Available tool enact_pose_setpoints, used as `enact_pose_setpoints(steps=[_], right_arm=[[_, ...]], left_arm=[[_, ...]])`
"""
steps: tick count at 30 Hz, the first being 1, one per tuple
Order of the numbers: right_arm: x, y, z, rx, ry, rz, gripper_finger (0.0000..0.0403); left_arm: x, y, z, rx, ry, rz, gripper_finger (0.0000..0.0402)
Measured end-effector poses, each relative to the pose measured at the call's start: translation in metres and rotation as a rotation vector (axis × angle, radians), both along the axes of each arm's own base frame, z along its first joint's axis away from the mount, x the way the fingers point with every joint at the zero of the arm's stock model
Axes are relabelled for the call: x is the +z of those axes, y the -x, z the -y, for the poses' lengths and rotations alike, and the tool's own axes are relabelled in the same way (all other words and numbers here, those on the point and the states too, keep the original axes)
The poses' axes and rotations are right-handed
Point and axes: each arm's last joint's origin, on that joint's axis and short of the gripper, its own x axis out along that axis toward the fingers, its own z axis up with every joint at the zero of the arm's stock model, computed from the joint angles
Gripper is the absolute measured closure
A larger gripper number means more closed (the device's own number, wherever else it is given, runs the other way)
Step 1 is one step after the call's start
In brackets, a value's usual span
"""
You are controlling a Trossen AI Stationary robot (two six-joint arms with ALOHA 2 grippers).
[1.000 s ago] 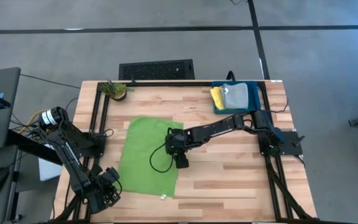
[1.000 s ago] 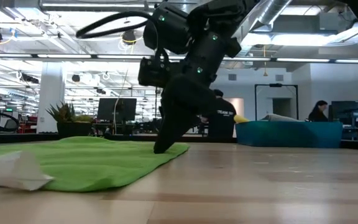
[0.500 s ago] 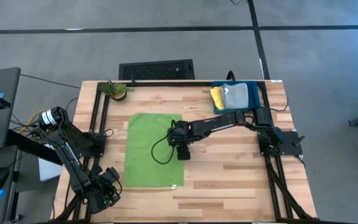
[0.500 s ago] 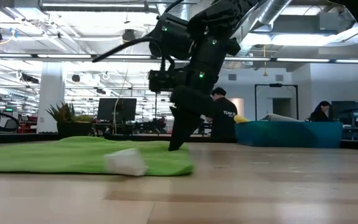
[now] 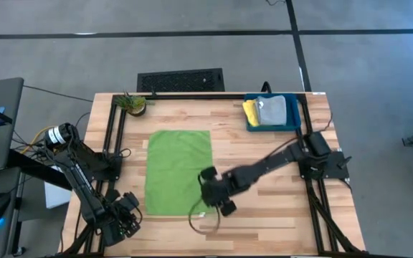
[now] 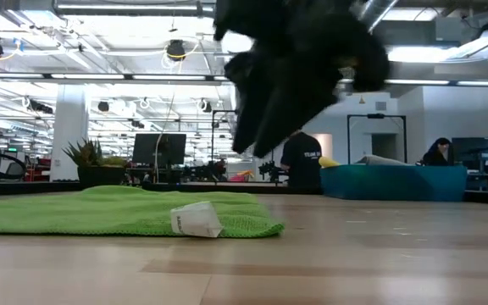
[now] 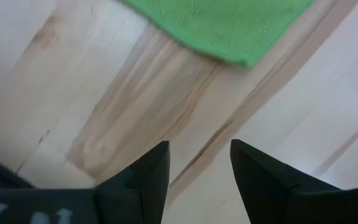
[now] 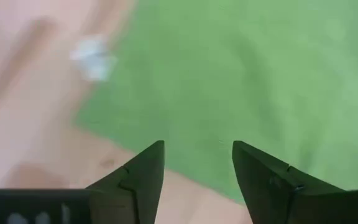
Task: Fold microfiber towels
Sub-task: Fold the green microfiber cloth
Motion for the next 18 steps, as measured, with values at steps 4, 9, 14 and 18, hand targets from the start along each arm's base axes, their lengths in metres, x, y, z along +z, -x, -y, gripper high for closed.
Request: enact_pose_setpoints(steps=[4, 9, 14, 18], right_arm=[[-0.001, 0.011, -0.031, 0.098, 0.042, 0.009, 0.0191], [-0.001, 0.014, -0.043, 0.115, 0.048, 0.029, 0.0191], [-0.011, 0.016, -0.044, 0.116, 0.019, 0.05, 0.0191], [-0.016, 0.019, -0.047, 0.102, 0.0, 0.041, 0.0191]], left_arm=[[0.0, -0.001, 0.0, -0.023, -0.014, 0.036, 0.0239], [0.0, -0.002, 0.0, -0.043, -0.024, 0.048, 0.0239], [0.001, -0.003, 0.001, -0.101, -0.041, 0.085, 0.0239], [0.002, -0.006, 0.003, -0.182, -0.075, 0.149, 0.0239]])
